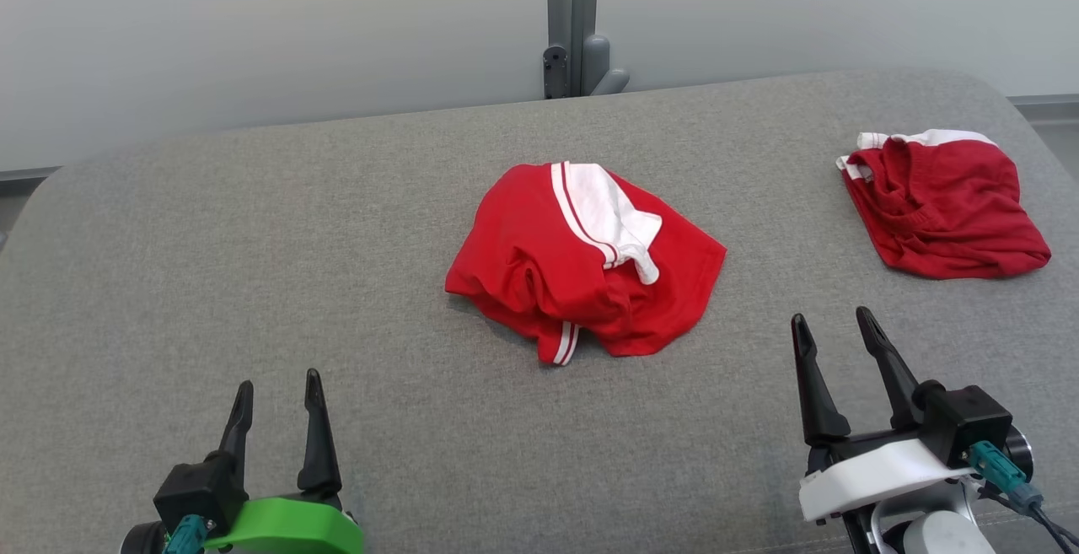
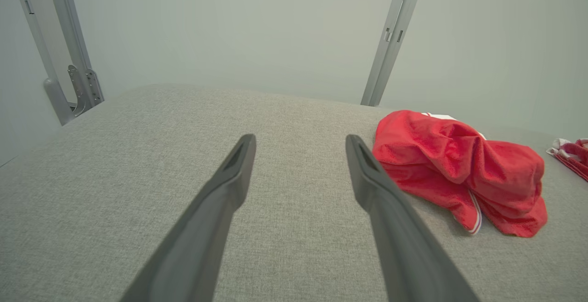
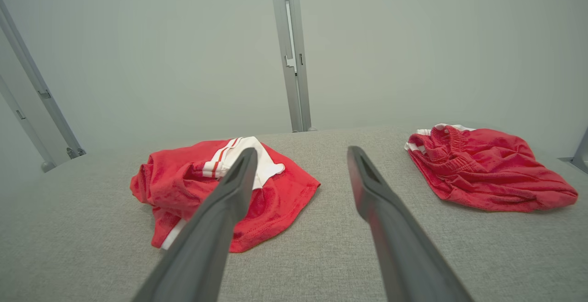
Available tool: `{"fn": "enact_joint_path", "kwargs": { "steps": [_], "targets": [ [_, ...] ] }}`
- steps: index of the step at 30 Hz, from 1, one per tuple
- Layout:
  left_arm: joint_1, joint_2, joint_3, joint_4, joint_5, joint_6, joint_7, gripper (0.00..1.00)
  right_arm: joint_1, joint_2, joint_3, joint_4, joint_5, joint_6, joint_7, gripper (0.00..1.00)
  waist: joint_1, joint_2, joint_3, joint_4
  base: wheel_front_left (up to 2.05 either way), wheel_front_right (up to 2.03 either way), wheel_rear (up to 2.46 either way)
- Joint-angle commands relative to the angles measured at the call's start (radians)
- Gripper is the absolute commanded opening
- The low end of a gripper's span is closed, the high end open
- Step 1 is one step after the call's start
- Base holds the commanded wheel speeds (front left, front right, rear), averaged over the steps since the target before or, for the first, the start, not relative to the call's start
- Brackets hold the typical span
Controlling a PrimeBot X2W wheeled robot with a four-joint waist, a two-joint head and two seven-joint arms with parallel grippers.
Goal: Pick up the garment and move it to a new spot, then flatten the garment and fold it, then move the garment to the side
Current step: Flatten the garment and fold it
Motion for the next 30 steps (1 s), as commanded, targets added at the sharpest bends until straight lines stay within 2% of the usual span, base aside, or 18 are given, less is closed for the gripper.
{"fn": "enact_joint_path", "kwargs": {
  "steps": [1, 9, 14, 21, 22, 30],
  "targets": [
    [0.003, -0.001, 0.0, -0.002, 0.012, 0.003, 0.0, 1.0, -0.014, -0.001, 0.004, 0.005, -0.008, -0.002, -0.004, 1.0, 0.0, 0.0095, 0.002, 0.003, 0.0, 0.0, 0.0],
    [-0.012, -0.001, -0.007, -0.008, 0.015, -0.001, 0.0, 1.0, -0.055, -0.001, 0.005, 0.033, -0.021, -0.002, -0.003, 1.0, 0.0, 0.0095, 0.019, 0.03, 0.0, 0.0, 0.0],
    [-0.033, -0.001, -0.019, -0.013, 0.021, -0.008, 0.0, 1.0, -0.123, -0.001, 0.019, 0.101, -0.035, -0.002, 0.004, 1.0, 0.0, 0.0095, 0.045, 0.065, 0.0, 0.0, 0.0],
    [-0.063, -0.001, -0.048, -0.024, 0.017, -0.002, 0.0, 1.0, -0.274, -0.026, 0.02, 0.3, -0.049, -0.002, 0.019, 1.0, 0.0, 0.0095, 0.11, 0.153, 0.0, 0.0, 0.0],
    [-0.063, -0.001, -0.048, -0.024, 0.017, -0.002, 0.0, 1.0, -0.274, -0.026, 0.02, 0.3, -0.049, -0.002, 0.019, 1.0, 0.0, 0.0095, 0.11, 0.153, 0.0, 0.0, 0.0],
    [-0.083, -0.001, -0.067, -0.029, 0.01, 0.007, 0.0, 1.0, -0.423, -0.07, 0.056, 0.563, -0.03, -0.002, 0.029, 1.0, 0.0, 0.0095, 0.166, 0.257, 0.0, 0.0, 0.0]
  ]
}}
